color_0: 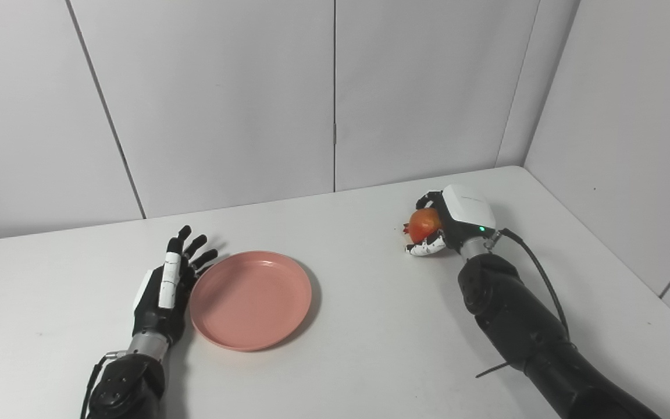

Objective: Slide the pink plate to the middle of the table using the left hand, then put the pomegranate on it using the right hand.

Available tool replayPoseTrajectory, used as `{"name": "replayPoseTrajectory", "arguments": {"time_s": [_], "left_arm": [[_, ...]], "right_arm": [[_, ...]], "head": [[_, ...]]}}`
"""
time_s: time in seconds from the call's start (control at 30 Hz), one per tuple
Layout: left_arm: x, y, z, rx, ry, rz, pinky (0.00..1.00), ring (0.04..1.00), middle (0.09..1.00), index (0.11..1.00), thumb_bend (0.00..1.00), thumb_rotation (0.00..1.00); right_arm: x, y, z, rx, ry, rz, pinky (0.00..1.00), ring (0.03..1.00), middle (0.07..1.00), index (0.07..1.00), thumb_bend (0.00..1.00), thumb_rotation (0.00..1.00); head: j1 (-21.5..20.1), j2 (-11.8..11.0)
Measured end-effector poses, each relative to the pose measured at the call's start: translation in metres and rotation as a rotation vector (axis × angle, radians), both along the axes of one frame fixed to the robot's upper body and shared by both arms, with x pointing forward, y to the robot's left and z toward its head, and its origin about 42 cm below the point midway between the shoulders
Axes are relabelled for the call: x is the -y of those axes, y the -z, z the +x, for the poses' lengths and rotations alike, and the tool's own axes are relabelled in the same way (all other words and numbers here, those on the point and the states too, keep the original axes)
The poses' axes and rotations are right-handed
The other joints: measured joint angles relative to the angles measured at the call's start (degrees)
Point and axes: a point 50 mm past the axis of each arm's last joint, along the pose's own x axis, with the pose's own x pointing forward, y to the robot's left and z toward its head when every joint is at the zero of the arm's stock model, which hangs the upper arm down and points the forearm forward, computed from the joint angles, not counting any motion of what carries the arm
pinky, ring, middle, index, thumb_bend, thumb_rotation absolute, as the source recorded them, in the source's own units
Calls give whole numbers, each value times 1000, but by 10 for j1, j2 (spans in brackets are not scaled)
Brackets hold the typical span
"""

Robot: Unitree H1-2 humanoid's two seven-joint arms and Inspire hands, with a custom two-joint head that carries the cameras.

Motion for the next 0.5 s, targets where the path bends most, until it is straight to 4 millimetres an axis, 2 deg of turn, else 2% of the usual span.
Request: {"name": "replayPoseTrajectory", "arguments": {"time_s": [0.07,0.17,0.27,0.5], "left_arm": [[0,0,0,0,0,0,817,853,937,1000,816,962],[0,0,0,-1,-1,0,820,853,940,1000,824,960],[0,0,0,-2,-2,0,823,853,938,1000,826,959],[-1,0,0,-3,-2,1,824,854,934,1000,821,961]], "right_arm": [[2,-2,1,-12,-4,2,280,345,465,499,538,3],[2,-2,2,-27,-12,11,250,307,472,487,533,1],[2,-3,3,-40,-20,10,260,316,415,510,527,2],[4,-6,4,-56,-33,-3,239,293,395,505,523,2]], "head": [[0,1],[1,1],[1,1],[1,1]]}}
